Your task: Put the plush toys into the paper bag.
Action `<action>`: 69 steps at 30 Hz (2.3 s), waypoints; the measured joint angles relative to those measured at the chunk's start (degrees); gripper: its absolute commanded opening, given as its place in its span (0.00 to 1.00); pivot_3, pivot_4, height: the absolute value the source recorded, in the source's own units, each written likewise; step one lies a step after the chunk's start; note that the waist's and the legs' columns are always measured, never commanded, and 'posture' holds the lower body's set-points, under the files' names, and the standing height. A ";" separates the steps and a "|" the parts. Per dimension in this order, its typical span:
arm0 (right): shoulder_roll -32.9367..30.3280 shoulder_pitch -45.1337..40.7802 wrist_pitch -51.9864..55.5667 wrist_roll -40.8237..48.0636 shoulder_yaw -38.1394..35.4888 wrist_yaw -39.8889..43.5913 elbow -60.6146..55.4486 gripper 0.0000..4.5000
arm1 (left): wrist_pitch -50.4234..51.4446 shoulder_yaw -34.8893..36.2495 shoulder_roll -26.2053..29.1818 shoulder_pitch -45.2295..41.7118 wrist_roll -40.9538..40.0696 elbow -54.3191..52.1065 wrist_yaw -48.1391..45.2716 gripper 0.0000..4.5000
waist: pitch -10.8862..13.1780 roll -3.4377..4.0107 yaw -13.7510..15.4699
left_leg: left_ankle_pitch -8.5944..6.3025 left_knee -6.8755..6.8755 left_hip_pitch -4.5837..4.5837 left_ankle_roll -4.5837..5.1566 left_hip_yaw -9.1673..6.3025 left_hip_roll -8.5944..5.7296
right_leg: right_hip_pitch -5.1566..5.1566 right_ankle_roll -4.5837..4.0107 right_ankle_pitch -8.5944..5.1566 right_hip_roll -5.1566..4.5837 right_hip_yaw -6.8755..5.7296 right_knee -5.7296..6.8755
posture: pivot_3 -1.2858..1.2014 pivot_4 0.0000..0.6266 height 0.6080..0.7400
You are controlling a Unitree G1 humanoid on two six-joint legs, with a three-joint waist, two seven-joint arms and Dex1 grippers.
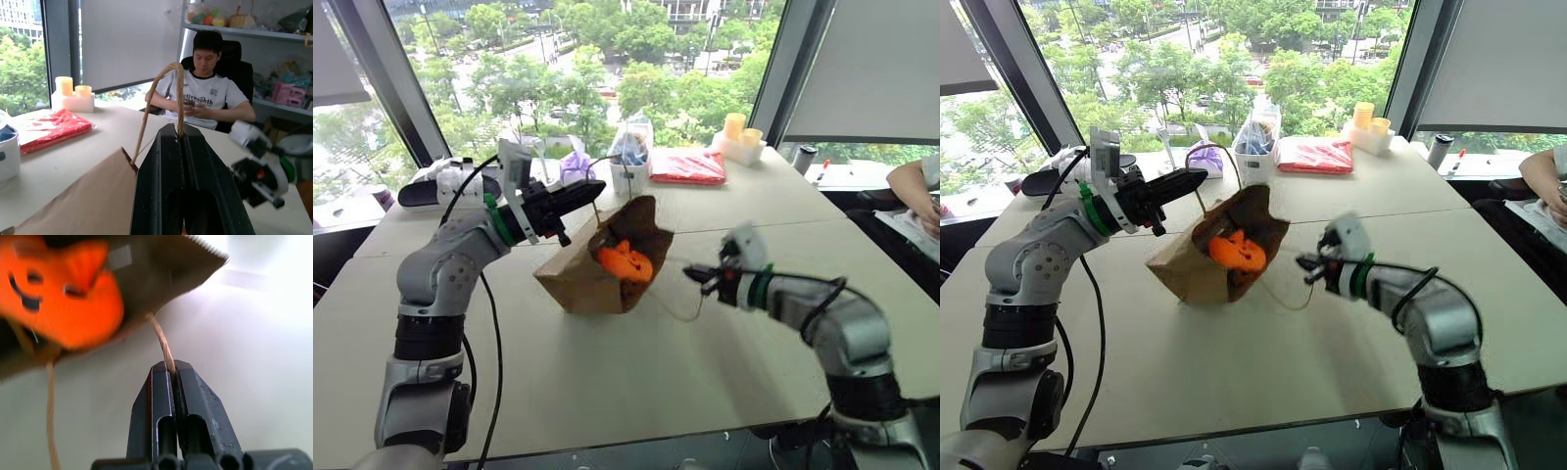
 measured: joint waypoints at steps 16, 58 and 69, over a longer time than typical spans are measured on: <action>-1.16 -5.49 11.68 12.94 -6.00 -0.85 1.38 0.01 | -0.67 -1.85 1.33 8.75 3.42 2.55 -0.95 0.00 | -0.01 0.00 -0.11 | -0.01 -0.02 0.00 0.02 0.05 0.00 | -0.01 0.00 0.00 -0.02 0.00 0.00 | 0.52 0.24 1.00; -6.01 11.49 0.18 21.38 -3.38 -10.03 -13.21 0.16 | 1.99 -6.70 10.58 22.78 3.64 -8.09 -12.20 1.00 | 0.00 0.00 -0.10 | -0.04 -0.01 0.04 0.08 0.17 0.12 | 0.08 -0.02 -0.01 -0.02 0.06 -0.15 | 0.52 0.24 1.00; 3.20 3.94 -11.35 9.01 16.73 -5.58 -2.11 0.01 | -4.11 -9.71 7.25 22.49 9.43 -7.80 -9.74 1.00 | 0.00 -0.01 0.23 | -0.04 -0.01 -0.01 0.07 0.05 0.05 | 0.11 -0.01 -0.01 -0.02 0.02 -0.24 | 0.52 0.24 1.00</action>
